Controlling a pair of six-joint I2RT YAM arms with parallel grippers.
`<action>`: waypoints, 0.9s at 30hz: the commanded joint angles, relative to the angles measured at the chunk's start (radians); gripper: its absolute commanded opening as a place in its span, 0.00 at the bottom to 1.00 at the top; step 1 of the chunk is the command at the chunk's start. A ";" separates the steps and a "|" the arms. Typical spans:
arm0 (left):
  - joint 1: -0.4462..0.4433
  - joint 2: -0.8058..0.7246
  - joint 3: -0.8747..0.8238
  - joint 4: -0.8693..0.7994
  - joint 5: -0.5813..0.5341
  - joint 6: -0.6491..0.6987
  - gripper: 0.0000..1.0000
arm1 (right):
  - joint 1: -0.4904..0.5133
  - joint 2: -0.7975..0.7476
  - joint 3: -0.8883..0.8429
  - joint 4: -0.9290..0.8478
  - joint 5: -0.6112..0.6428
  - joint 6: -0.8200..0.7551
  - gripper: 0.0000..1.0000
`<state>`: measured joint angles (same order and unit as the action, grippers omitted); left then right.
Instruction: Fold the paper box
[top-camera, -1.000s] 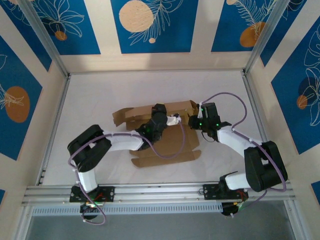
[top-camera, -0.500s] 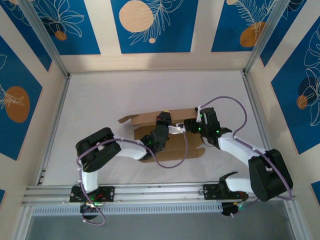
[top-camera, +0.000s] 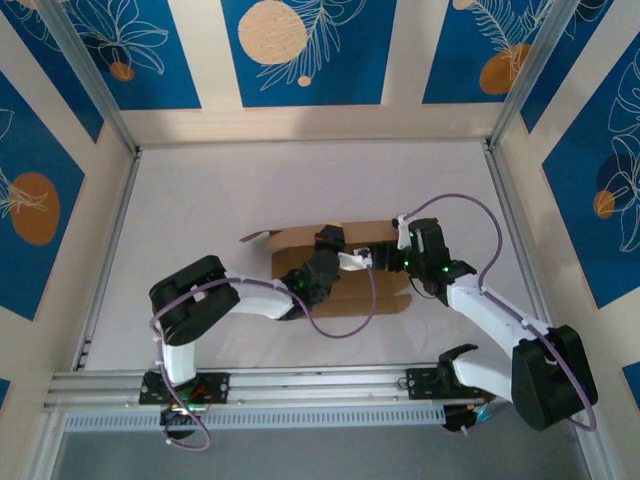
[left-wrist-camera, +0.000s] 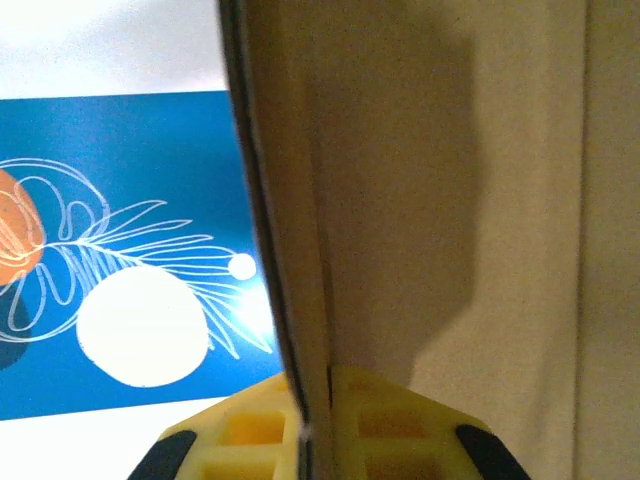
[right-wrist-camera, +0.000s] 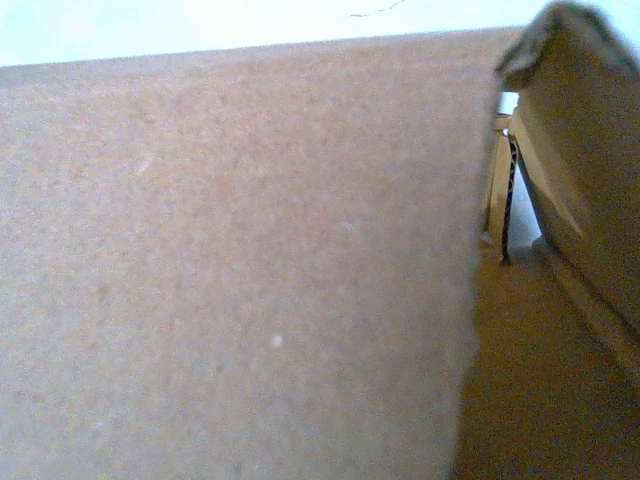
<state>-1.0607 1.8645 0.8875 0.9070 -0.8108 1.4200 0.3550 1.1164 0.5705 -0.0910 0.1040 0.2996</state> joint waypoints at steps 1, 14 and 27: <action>0.007 0.003 0.027 -0.210 0.055 -0.053 0.00 | -0.005 -0.030 0.065 -0.074 -0.170 -0.031 0.76; 0.063 -0.018 0.139 -0.514 0.126 -0.197 0.00 | -0.123 -0.110 0.246 -0.316 -0.486 -0.005 0.74; 0.094 -0.009 0.205 -0.640 0.195 -0.243 0.00 | -0.295 -0.230 0.199 -0.233 -0.109 -0.314 0.54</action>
<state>-0.9798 1.8244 1.0889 0.4198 -0.6811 1.1931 0.0574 0.8257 0.8383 -0.3592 -0.1215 0.1829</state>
